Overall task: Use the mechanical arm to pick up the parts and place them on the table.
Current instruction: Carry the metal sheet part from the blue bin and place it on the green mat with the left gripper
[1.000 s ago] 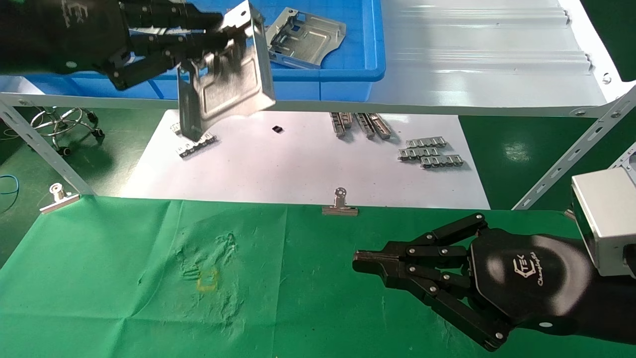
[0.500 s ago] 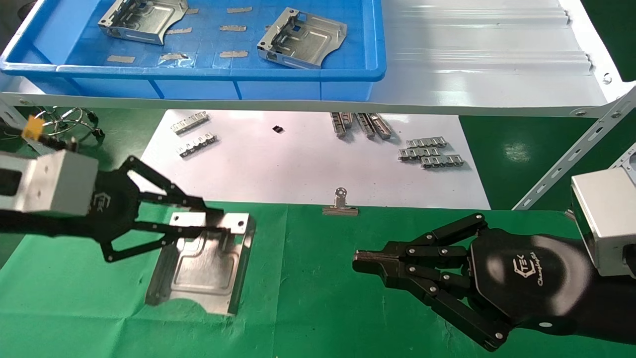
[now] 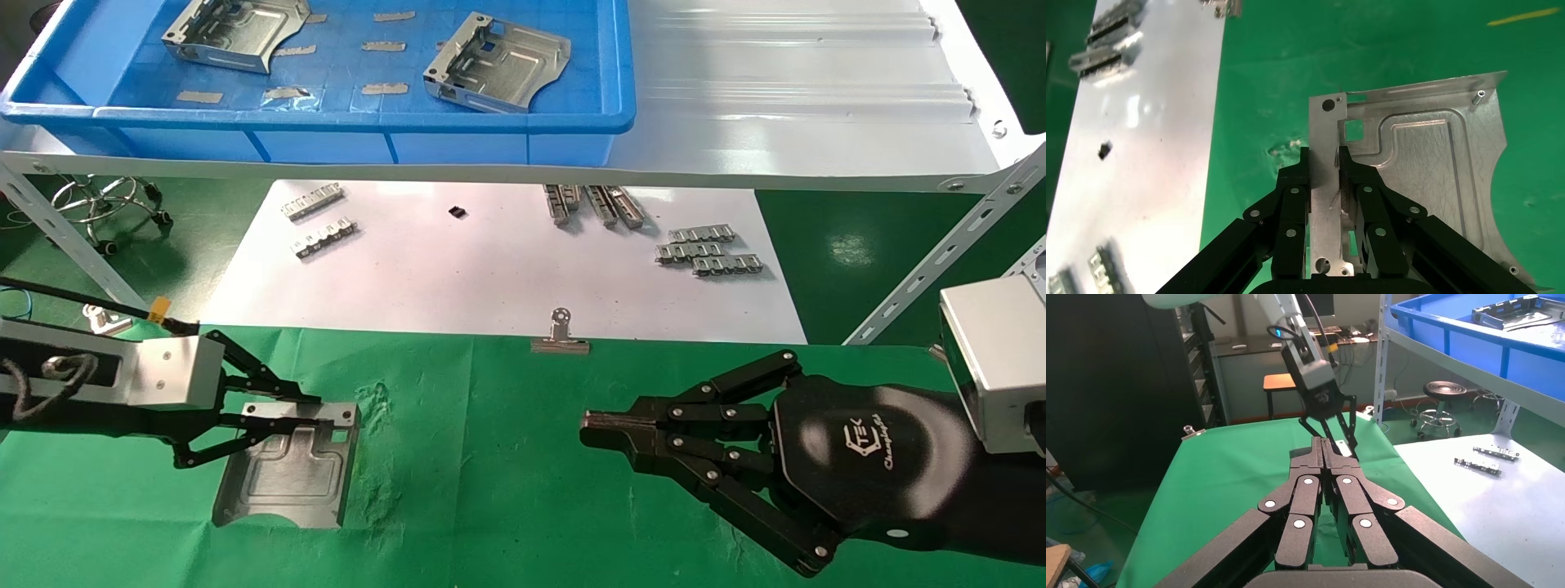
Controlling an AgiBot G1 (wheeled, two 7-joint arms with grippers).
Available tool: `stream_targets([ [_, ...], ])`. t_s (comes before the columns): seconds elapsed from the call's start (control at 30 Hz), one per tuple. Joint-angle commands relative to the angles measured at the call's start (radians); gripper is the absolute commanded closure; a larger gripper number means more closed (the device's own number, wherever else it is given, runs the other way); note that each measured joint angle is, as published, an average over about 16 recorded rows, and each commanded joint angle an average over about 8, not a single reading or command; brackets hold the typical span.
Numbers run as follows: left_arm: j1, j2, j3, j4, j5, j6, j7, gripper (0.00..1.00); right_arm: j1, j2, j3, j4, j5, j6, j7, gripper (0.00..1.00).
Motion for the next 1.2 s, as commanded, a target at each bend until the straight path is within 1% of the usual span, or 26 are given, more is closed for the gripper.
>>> stream_targets([
  [0.03,0.022,-0.001,0.006,-0.017,0.015,-0.038,-0.011,1.0,0.0,0.0,0.0,0.0,0.0,0.0,0.0,1.0],
  [0.23,0.099,-0.006,0.008,-0.082,0.027,-0.161,-0.019,1.0,0.0,0.0,0.0,0.0,0.0,0.0,0.0,1.0],
  [0.43,0.144,-0.003,0.001,-0.103,0.03,-0.24,0.018,1.0,0.0,0.0,0.0,0.0,0.0,0.0,0.0,1.0],
  [0.73,0.167,0.032,-0.005,-0.054,0.014,-0.246,0.109,1.0,0.0,0.0,0.0,0.0,0.0,0.0,0.0,1.0],
  [0.87,0.173,0.042,-0.007,-0.035,0.011,-0.247,0.138,0.98,0.0,0.0,0.0,0.0,0.0,0.0,0.0,1.0],
  [1.07,0.188,0.056,-0.007,-0.018,0.018,-0.271,0.175,0.98,0.0,0.0,0.0,0.0,0.0,0.0,0.0,1.0],
  [1.13,0.192,0.06,-0.007,-0.013,0.019,-0.278,0.187,0.9,0.0,0.0,0.0,0.0,0.0,0.0,0.0,1.0],
  [1.2,0.195,0.063,-0.008,-0.01,0.02,-0.282,0.198,0.79,0.0,0.0,0.0,0.0,0.0,0.0,0.0,1.0],
])
